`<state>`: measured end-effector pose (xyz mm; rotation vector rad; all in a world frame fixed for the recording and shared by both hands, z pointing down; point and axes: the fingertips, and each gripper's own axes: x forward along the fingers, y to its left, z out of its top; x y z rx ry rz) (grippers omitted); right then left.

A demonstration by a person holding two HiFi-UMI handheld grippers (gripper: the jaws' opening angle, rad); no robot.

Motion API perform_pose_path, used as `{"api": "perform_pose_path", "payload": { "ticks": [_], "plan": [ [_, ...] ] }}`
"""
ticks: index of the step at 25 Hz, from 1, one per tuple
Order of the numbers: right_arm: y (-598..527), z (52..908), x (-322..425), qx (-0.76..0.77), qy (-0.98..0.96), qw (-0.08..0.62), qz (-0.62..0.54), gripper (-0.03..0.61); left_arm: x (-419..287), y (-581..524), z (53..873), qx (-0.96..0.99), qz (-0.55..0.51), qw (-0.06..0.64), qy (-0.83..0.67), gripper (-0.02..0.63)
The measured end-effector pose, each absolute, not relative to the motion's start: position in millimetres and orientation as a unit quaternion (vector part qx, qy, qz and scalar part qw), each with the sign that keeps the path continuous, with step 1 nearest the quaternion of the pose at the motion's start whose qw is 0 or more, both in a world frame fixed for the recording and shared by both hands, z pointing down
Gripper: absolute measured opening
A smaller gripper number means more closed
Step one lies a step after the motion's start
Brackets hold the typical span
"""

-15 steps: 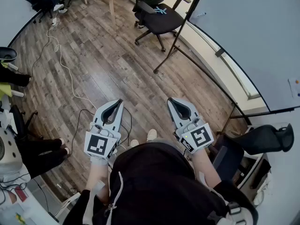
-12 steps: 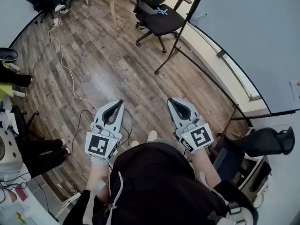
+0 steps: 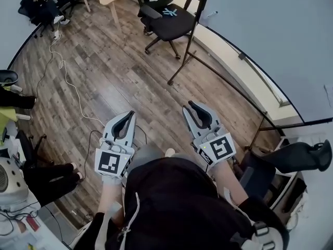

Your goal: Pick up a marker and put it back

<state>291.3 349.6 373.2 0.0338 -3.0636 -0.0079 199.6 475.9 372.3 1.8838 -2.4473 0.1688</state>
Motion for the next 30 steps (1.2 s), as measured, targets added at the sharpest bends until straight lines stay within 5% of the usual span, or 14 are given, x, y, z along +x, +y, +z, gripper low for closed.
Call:
{"api": "perform_pose_path", "payload": {
  "ticks": [8,30],
  "plan": [
    [305,388,251,0.029,-0.998,0.052,0.007,0.072,155,428,384,0.620,0.049,0.036,-0.782,0.006],
    [205,394,4,0.164,-0.984,0.066,0.022,0.072,-104,321,404,0.711,0.044,0.056,-0.700,0.006]
  ]
}}
